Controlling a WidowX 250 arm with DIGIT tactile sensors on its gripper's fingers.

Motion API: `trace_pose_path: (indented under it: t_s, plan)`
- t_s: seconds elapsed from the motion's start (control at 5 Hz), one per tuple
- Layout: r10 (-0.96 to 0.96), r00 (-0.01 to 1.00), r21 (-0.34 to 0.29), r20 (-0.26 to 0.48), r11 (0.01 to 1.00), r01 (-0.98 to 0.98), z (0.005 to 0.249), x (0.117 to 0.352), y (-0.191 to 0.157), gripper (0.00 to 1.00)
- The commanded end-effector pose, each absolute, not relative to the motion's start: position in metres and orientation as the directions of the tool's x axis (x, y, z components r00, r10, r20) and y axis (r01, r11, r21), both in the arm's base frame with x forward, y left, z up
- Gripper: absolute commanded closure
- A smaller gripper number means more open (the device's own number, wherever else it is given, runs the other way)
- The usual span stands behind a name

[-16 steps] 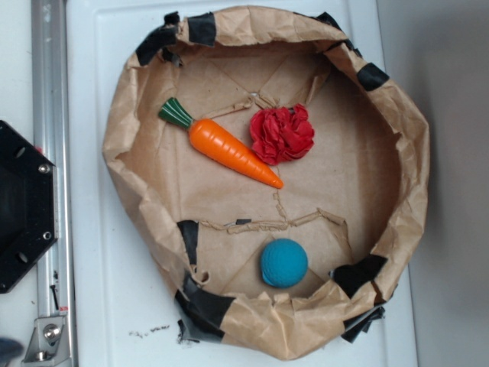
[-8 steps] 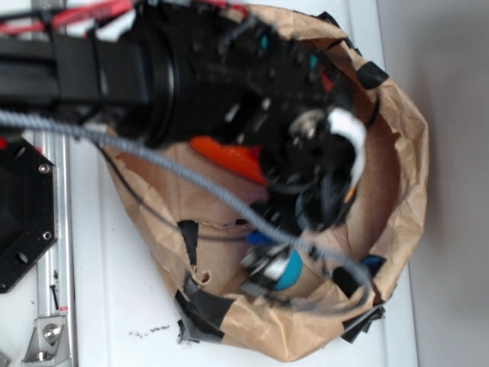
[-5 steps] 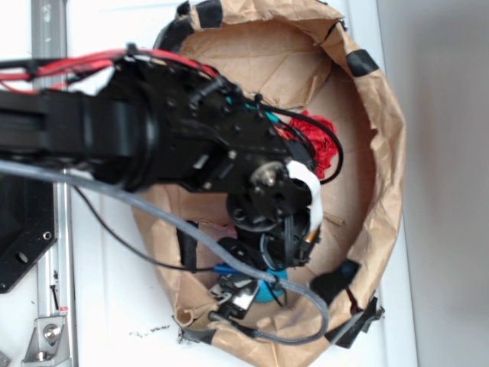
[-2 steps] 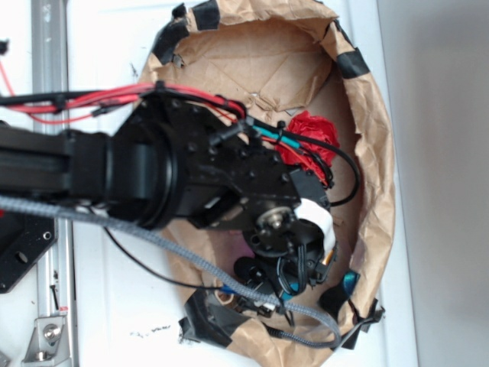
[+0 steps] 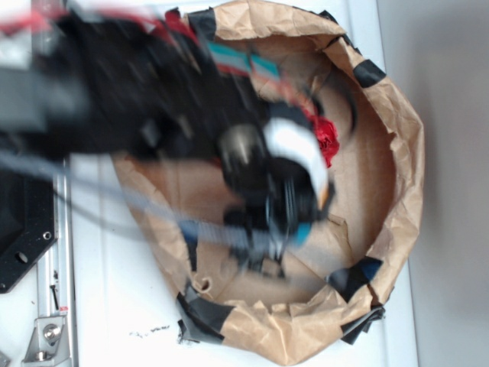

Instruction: Grab the blue ball.

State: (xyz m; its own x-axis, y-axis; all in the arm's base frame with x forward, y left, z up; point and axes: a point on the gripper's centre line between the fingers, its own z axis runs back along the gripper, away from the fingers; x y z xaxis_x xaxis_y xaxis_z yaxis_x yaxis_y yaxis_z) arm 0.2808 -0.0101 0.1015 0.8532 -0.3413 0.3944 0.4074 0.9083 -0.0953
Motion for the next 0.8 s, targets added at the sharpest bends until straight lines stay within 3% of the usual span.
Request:
trace_pose_path:
  t_s: [0.0,0.2,0.6]
  plan:
    - [-0.126,0.946,0.106,0.299,0.99,0.099,0.174,0.269,0.043,1.0]
    - [0.089,0.978,0.043,0.19,0.994,-0.099,0.181,0.253,0.029,1.0]
    - [0.242,0.959,-0.022,0.15,0.97,-0.241,0.18,0.235,0.008,1.0]
